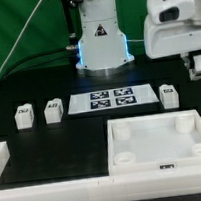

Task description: Assemble one leg

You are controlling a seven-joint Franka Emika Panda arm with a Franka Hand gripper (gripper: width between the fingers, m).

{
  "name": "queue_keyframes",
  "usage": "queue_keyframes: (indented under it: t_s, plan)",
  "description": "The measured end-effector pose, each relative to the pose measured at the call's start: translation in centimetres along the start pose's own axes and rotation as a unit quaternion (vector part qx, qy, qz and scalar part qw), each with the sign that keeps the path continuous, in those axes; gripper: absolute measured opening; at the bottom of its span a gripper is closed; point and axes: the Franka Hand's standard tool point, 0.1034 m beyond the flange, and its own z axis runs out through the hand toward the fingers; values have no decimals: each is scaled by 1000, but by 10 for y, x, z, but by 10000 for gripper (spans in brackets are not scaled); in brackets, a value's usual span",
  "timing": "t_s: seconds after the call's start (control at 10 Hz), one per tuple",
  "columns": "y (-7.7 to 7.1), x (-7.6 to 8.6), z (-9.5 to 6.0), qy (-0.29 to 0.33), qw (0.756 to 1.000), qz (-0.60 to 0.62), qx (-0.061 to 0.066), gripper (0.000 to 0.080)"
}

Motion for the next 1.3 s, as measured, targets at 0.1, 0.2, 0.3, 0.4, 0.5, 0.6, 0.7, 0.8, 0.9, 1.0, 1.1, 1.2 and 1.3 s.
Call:
queue_keyframes:
  t_s: [0.1,0.2,0.3,0.4,0.5,0.6,0.7,0.8,0.9,1.0,1.1,1.2,1.3]
  plan:
    - [4,9,-10,43,999,-8,2,294]
    - [6,16,-19,76,997,-20,5,294]
    - [7,26,-25,106,994,-23,10,294]
    - [8,29,-27,103,994,-27,10,294]
    - [9,38,-30,108,993,-35,12,294]
    - [11,48,-32,113,992,-51,12,294]
    - [11,58,-39,119,991,-68,13,294]
    - [9,63,-45,125,989,-72,12,294]
    - [10,61,-42,122,990,-72,12,294]
    - [10,61,-41,126,989,-71,12,294]
    - [10,64,-41,142,987,-72,13,294]
    - [10,63,-41,139,988,-71,13,294]
    - [13,70,-45,164,983,-85,13,294]
